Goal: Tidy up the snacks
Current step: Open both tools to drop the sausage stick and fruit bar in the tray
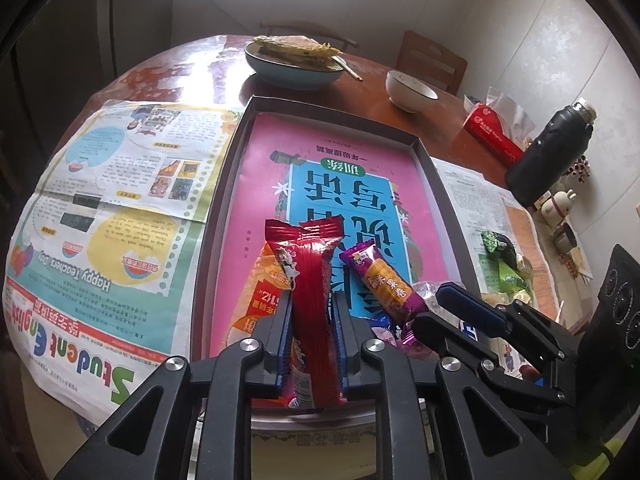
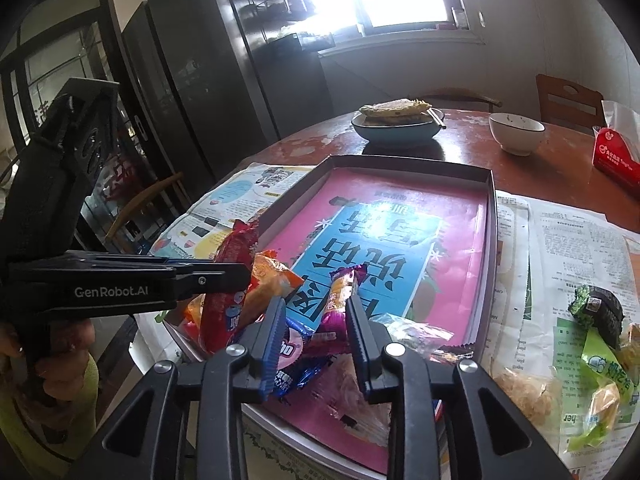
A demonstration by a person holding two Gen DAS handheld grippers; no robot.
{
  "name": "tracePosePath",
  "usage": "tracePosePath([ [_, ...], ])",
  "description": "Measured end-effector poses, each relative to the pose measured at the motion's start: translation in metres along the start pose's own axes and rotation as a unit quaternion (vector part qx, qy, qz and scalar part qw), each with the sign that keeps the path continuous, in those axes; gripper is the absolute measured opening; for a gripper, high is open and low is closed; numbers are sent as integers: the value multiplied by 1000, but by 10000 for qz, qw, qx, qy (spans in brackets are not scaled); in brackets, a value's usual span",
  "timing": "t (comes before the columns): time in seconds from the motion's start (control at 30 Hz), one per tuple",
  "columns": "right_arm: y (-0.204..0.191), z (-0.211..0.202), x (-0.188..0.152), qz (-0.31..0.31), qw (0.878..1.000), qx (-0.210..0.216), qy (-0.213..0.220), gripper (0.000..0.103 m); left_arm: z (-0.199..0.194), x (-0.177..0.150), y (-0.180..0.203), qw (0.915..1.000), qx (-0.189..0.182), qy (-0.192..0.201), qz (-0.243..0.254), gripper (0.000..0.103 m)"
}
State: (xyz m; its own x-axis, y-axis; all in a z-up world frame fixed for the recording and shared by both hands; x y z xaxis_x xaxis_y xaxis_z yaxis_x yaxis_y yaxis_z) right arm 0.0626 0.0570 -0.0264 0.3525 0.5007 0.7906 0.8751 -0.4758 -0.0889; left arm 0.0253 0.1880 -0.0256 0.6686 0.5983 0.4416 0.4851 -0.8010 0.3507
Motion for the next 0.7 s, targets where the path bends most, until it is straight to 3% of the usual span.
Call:
tracePosePath([
  [0.4, -1, -5, 0, -107, 9999, -69, 15, 41, -5, 1, 2, 10000, -42, 76, 18, 42],
  [0.53, -2, -6, -1, -120, 9999, -86, 16, 44, -8, 1, 3, 9999, 3, 130, 32, 54],
  [0.7, -2, -9, -1, -124, 9998, -126, 31, 50, -10, 3, 2, 9997, 101, 213, 18, 57],
])
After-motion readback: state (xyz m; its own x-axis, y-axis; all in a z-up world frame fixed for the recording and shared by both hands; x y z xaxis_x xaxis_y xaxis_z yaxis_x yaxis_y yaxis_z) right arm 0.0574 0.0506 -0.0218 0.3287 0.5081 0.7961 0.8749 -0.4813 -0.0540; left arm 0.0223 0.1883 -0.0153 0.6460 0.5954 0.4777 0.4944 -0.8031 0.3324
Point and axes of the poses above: each gripper's, at about its wrist camera, not at the fingertips, and z roughly the way its jaws point, y to its right, x to its top, the point moved 4 cm from there along z, roughly the way its jaws point, and after that the axes turned 11 degrees about -z, right-handed, at the moved point
